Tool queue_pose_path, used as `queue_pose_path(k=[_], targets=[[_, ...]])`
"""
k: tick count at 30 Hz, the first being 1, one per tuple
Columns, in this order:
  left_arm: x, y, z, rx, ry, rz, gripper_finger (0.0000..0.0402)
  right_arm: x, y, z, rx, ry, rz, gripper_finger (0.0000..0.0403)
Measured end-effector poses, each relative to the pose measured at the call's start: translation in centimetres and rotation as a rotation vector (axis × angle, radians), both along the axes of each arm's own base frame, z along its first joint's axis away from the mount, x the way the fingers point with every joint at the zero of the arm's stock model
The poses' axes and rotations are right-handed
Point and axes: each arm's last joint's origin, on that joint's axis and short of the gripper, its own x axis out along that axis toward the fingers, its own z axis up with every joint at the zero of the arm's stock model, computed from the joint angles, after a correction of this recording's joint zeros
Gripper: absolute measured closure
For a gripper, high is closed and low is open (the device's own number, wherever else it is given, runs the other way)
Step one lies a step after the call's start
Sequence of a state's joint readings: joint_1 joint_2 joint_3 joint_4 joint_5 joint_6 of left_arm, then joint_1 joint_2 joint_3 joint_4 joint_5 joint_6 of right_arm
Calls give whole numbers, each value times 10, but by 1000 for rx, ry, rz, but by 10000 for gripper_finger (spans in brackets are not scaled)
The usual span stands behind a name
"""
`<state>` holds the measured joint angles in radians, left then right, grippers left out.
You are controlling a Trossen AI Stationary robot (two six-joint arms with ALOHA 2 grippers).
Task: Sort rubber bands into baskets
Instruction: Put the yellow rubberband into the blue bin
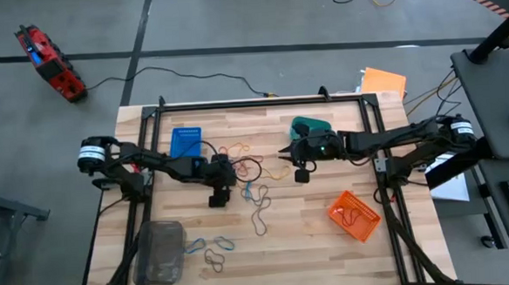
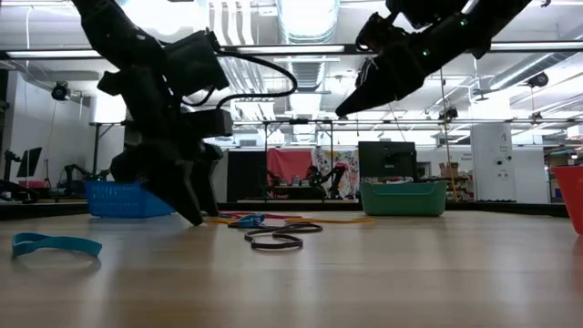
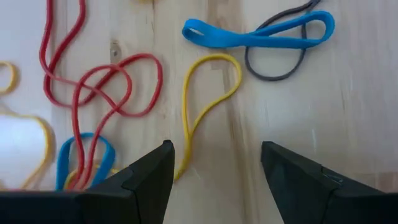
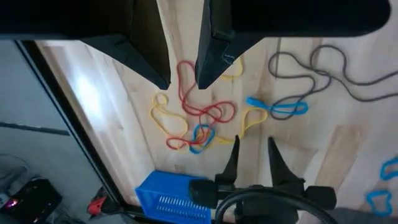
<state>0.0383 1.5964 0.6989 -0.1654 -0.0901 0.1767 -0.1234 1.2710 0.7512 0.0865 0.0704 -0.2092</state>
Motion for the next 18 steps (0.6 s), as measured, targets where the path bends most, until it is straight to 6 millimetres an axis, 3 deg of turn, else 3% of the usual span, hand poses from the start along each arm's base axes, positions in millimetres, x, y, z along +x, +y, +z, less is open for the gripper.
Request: queue_pose_path(k=[18], targets=[[1,10,-3,20,9,-2,178,-1,-2,-1,-23,3,4,330]])
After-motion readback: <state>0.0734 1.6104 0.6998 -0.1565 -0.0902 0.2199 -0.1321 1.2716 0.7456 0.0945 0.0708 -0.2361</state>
